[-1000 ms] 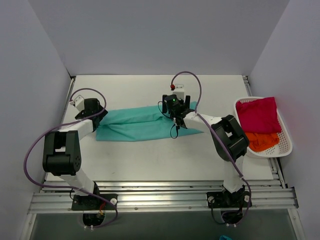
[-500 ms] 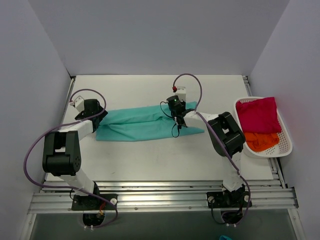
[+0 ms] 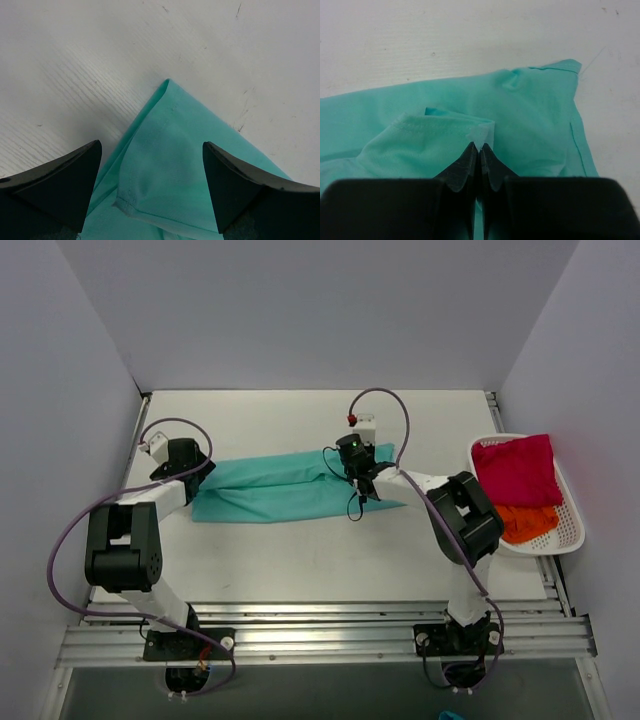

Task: Fold and stack the t-shirts
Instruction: Fold the other side of the tshirt into a rectangle

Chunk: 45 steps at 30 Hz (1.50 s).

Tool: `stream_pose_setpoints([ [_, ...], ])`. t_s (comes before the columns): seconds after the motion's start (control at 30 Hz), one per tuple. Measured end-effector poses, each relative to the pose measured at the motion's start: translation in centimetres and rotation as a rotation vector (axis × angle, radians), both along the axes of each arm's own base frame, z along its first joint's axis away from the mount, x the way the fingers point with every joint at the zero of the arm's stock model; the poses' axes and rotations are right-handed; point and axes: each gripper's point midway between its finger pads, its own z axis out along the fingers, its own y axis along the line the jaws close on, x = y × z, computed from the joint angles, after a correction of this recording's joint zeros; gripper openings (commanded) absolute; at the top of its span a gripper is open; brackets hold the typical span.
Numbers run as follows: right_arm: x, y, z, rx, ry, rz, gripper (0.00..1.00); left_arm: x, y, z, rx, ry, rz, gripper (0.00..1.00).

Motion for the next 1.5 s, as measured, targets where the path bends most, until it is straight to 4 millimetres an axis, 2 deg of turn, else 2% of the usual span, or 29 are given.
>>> stream_pose_setpoints([
  [0.23,-3.4,0.2,3.0,0.019,-0.045,0.004,0.00,0.1,0.0,0.1,0.000,-0.005,0.000,0.91],
  [0.33,-4.7,0.4,3.6,0.015,-0.052,-0.006,0.00,0.1,0.0,0.1,-0.001,-0.006,0.000,0.91],
  [0.43,-6.0,0.6,2.9,-0.004,-0.039,-0.018,0.00,-0.1,0.0,0.0,-0.001,-0.004,0.000,0.91],
  [0.57,-8.5,0.0,1.0,-0.054,0.009,-0.059,0.01,-0.2,0.0,-0.1,-0.001,-0.002,-0.001,0.91],
  [0.67,-9.8,-0.6,-0.6,-0.076,0.031,-0.117,0.60,-0.2,-0.1,-0.1,-0.003,-0.002,-0.003,0.91],
  [0.7,-10.2,-1.0,-1.3,-0.083,0.040,-0.139,0.99,-0.2,-0.1,-0.1,-0.003,-0.003,-0.003,0.91],
  [0.83,-12.1,-3.2,-4.1,-0.140,0.079,-0.227,1.00,-0.2,-0.1,-0.1,-0.005,-0.003,-0.005,0.91],
  [1.1,-13.0,-3.6,-3.7,-0.164,0.045,-0.280,1.00,-0.1,-0.2,-0.1,-0.007,-0.006,-0.007,0.91],
  [1.17,-12.3,-2.8,-2.7,-0.155,0.028,-0.275,1.00,-0.1,-0.2,0.0,-0.007,-0.006,-0.008,0.91],
  [1.4,-7.4,2.0,3.9,-0.020,-0.098,-0.253,1.00,-0.1,-0.2,-0.1,-0.007,-0.006,-0.008,0.91],
  [1.5,-5.8,3.1,5.3,0.010,-0.127,-0.247,1.00,-0.1,-0.2,-0.1,-0.008,-0.007,-0.008,0.91],
])
